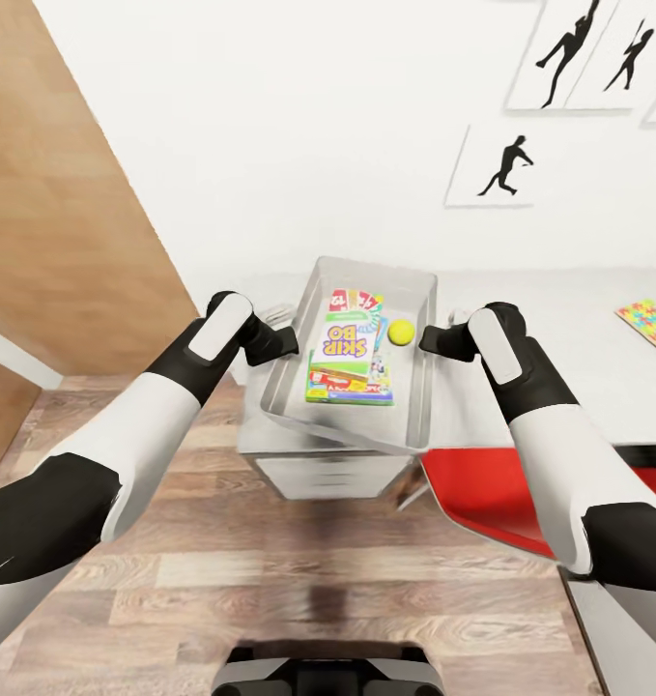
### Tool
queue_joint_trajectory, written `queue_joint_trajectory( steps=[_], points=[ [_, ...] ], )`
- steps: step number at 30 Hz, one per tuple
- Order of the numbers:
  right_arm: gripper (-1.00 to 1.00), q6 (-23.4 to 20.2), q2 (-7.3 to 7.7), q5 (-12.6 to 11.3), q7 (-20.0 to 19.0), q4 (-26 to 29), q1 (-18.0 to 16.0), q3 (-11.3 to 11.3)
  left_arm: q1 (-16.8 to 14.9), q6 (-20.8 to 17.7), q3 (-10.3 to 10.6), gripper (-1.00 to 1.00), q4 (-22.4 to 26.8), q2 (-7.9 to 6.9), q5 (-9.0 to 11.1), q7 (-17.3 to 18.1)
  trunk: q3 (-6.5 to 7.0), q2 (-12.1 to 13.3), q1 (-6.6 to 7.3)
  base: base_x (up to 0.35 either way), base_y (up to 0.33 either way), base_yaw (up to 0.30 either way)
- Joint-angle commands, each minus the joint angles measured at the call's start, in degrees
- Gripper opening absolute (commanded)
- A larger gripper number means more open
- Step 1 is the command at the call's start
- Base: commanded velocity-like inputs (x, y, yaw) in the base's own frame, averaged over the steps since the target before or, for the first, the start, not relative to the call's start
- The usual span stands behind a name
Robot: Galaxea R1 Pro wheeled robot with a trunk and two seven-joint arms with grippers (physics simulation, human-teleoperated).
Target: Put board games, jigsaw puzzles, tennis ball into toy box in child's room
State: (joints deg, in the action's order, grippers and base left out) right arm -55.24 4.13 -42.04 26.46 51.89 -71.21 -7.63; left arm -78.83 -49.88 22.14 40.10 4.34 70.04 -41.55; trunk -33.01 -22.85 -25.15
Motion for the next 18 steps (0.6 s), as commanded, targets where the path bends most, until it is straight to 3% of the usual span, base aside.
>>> queue_joint_trajectory(
  steps=[1,18],
  points=[
    [-1.00,1.10,0.02,-0.85,0.44,0.14,-0.02,-0.11,0.59,0.22,0.50,-1.00,-0.03,0.06,3.17,-0.46,-0.10,-0.07,-0.63,0.000,0.000,0.287],
    [-1.00,1.09,0.08,-0.85,0.03,0.14,0.18,-0.14,1.20,0.22,0.48,-1.00,-0.03,0.12,2.92,-0.52,-0.10,-0.07,-0.63,0.000,-0.001,0.286]
  ],
)
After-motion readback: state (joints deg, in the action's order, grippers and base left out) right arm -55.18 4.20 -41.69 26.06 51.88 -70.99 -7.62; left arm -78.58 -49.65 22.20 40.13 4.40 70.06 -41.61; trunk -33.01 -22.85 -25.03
